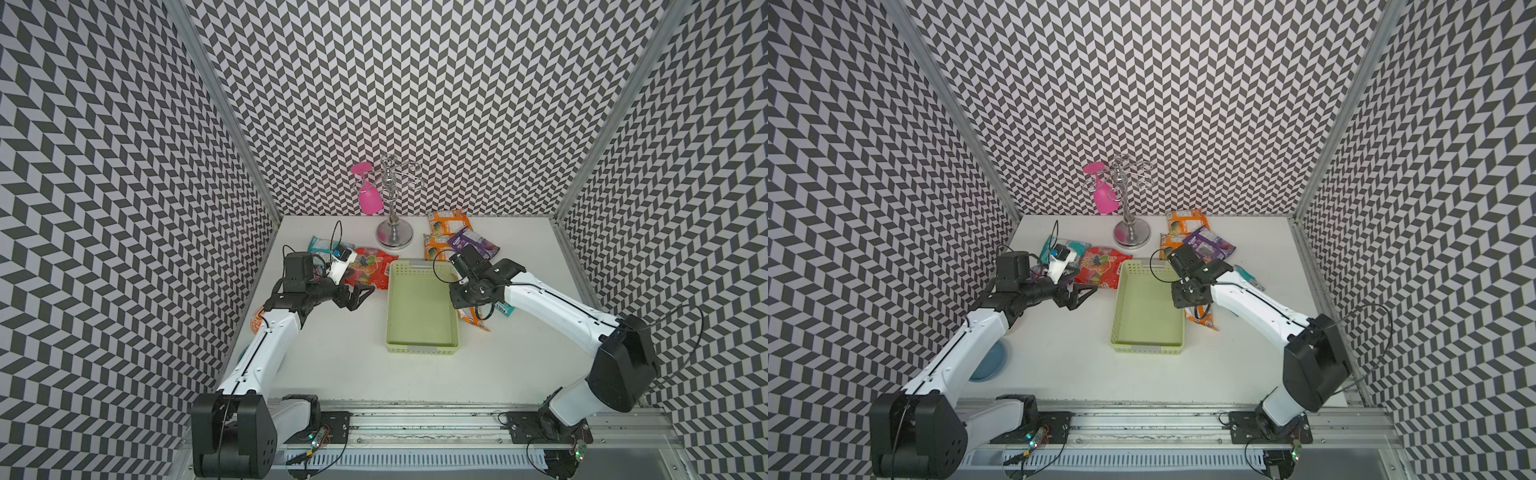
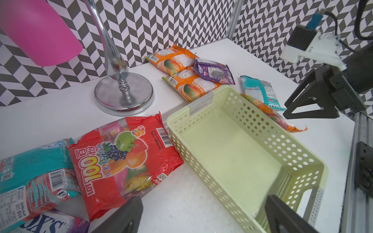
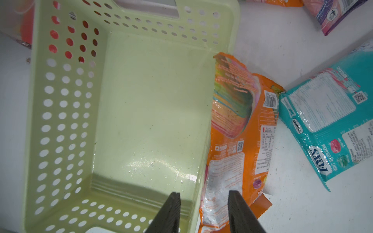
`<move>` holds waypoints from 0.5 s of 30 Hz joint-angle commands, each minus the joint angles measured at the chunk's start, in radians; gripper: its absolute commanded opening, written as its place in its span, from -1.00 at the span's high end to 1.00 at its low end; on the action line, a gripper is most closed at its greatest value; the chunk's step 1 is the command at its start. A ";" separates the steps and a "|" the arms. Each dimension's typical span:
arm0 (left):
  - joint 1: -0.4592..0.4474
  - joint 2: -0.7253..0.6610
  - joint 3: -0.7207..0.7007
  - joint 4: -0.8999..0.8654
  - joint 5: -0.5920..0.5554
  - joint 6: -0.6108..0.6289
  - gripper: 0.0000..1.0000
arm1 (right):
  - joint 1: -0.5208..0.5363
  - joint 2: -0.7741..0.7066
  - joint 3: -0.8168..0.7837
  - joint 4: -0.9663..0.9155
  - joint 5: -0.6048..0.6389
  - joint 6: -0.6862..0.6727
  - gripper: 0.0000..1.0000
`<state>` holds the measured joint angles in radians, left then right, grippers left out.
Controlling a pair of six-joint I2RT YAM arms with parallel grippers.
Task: Put the candies in the basket
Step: Pick up the candy at the center of the board.
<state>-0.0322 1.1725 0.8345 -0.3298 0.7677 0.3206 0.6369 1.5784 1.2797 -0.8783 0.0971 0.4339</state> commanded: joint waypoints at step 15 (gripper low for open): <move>0.005 -0.005 0.017 0.007 0.025 0.000 -0.98 | 0.001 0.049 -0.052 0.092 0.071 0.001 0.39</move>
<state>-0.0322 1.1725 0.8345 -0.3298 0.7742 0.3206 0.6365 1.6238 1.2488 -0.8310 0.1459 0.4381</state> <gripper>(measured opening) 0.989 0.316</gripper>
